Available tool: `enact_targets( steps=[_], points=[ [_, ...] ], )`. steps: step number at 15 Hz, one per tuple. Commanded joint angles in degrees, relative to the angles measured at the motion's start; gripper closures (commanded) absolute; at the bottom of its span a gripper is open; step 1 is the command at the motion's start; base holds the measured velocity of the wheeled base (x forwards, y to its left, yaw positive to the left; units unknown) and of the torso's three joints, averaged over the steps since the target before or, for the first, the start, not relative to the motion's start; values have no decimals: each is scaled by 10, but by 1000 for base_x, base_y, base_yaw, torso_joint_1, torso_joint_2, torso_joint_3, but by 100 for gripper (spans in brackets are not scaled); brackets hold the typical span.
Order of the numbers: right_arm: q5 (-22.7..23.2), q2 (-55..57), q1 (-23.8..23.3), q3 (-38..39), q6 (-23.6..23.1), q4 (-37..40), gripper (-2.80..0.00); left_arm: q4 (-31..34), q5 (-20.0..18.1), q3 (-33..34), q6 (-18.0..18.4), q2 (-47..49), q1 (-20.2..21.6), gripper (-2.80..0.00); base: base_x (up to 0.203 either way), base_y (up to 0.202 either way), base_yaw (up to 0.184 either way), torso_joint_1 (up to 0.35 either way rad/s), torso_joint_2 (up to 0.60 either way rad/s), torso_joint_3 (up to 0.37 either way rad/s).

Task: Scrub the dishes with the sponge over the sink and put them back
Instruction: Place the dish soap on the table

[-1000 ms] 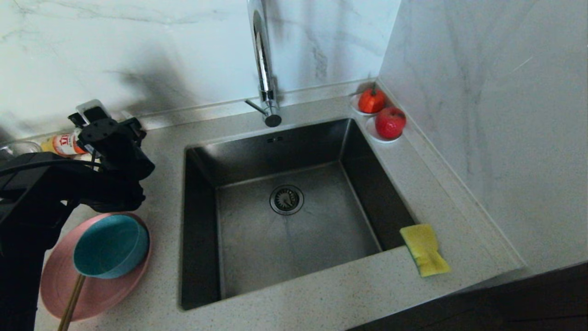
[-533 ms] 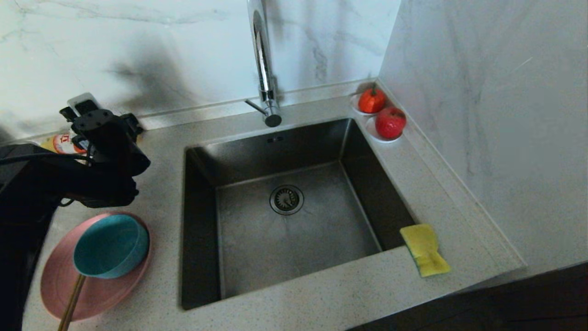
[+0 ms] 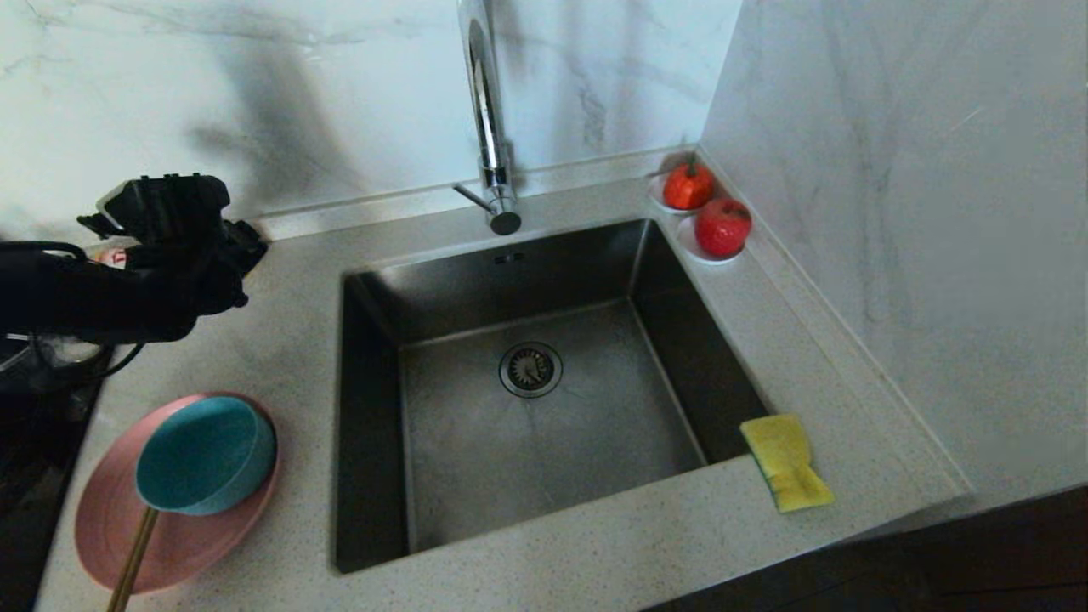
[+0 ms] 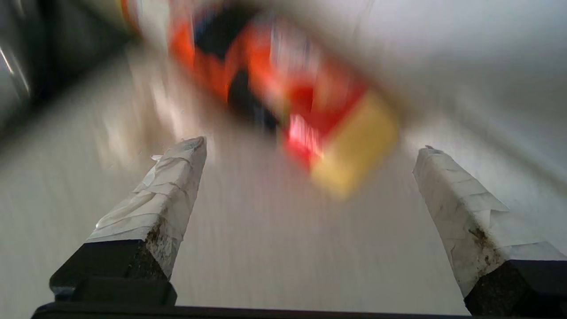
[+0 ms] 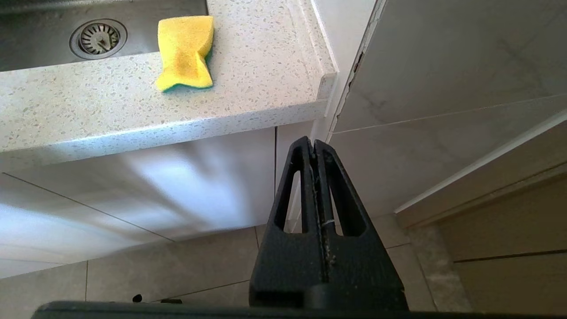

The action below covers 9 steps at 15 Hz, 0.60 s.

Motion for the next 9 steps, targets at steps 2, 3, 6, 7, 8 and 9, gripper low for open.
enact_targets(
  steps=[2,3,6,7,8,9],
  points=[
    [0,1,0,0,0,0,0,102,-77,-11,-128,-48,2,-280,0,0,0,0,0,0],
    [0,0,0,0,0,0,0,102,-87,-15,-151,-53,3,-280,0,0,0,0,0,0],
    [0,1,0,0,0,0,0,103,-102,-23,-171,-67,12,-280,0,0,0,0,0,0],
    [0,0,0,0,0,0,0,106,-103,-27,-177,-68,12,-280,0,0,0,0,0,0],
    [0,1,0,1,0,0,0,98,-100,-31,-181,-66,12,-280,0,0,0,0,0,0],
    [0,0,0,0,0,0,0,97,-93,-36,-188,-61,12,-280,0,0,0,0,0,0]
  ],
)
